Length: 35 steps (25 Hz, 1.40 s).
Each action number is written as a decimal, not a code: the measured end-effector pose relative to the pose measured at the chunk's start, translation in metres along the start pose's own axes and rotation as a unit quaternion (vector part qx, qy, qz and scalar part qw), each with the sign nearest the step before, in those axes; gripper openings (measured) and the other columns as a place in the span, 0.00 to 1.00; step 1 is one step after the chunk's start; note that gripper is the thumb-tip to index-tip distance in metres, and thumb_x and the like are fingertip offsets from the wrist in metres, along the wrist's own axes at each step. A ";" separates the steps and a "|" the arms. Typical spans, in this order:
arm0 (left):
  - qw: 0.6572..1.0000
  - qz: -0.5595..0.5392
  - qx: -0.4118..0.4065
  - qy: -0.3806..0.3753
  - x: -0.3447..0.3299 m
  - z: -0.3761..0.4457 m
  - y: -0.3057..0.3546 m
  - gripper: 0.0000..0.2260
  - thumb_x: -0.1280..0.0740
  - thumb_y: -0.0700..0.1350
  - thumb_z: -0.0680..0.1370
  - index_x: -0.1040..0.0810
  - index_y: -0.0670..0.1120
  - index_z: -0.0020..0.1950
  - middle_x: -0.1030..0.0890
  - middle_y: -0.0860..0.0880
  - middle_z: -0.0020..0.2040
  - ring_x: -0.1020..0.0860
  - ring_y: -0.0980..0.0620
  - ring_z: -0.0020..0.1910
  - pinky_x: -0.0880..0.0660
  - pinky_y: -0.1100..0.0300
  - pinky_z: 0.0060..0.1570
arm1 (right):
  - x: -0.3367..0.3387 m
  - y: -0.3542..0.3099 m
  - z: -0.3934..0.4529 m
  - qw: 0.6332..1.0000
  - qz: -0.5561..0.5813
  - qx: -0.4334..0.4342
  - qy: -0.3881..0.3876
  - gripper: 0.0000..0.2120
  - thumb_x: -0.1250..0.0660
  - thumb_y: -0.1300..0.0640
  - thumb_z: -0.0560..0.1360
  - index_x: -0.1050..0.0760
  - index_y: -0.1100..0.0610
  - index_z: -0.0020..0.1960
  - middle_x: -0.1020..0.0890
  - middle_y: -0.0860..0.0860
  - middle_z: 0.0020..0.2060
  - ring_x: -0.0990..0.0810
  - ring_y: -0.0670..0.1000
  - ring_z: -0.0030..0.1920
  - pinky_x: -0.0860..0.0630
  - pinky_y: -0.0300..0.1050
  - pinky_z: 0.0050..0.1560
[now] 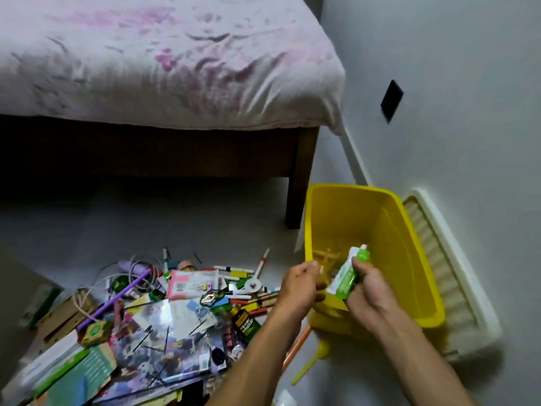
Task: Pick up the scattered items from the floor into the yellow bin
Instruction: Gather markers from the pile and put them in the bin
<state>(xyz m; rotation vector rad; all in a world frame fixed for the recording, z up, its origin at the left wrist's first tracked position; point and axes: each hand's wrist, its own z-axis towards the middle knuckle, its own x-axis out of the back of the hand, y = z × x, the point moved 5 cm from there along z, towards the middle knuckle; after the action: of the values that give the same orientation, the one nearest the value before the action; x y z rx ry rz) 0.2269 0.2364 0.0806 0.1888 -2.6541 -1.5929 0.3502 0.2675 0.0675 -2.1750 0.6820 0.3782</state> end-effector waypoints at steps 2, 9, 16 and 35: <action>0.999 -0.010 -0.025 0.037 0.015 -0.003 -0.007 0.14 0.42 0.46 0.83 0.19 0.56 0.45 0.20 0.55 0.43 0.20 0.52 0.46 0.21 0.50 0.48 | 0.003 0.005 0.008 1.000 0.007 -0.002 0.007 0.11 0.43 0.58 0.83 0.28 0.59 0.63 0.27 0.60 0.68 0.24 0.59 0.64 0.27 0.56 0.64; 0.983 -0.048 0.010 0.178 0.115 -0.035 -0.055 0.09 0.37 0.41 0.81 0.20 0.53 0.53 0.17 0.48 0.51 0.17 0.52 0.47 0.19 0.51 0.48 | -0.030 0.044 -0.020 0.921 -0.304 0.238 0.052 0.15 0.36 0.66 0.78 0.23 0.51 0.60 0.19 0.50 0.56 0.21 0.39 0.50 0.25 0.29 0.45; 0.978 0.055 0.038 0.197 0.177 -0.024 -0.109 0.10 0.36 0.42 0.80 0.22 0.53 0.59 0.18 0.53 0.52 0.19 0.57 0.47 0.23 0.68 0.42 | -0.051 0.132 0.020 0.816 -0.539 0.194 -0.078 0.12 0.35 0.64 0.78 0.22 0.47 0.52 0.19 0.44 0.48 0.18 0.49 0.51 0.22 0.40 0.45; 0.697 0.716 0.021 -0.020 0.175 0.133 -0.132 0.15 0.37 0.45 0.78 0.28 0.46 0.65 0.23 0.44 0.62 0.33 0.42 0.66 0.38 0.46 0.66 | -0.070 0.192 0.176 0.304 -0.912 0.259 -0.092 0.14 0.35 0.57 0.76 0.27 0.55 0.61 0.25 0.55 0.58 0.29 0.57 0.57 0.31 0.52 0.57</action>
<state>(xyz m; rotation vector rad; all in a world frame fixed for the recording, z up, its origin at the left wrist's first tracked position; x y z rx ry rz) 0.0511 0.2693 -0.1035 -1.4945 -1.6762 -0.8415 0.1739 0.3265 -0.1276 -0.9408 -1.6922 -0.7557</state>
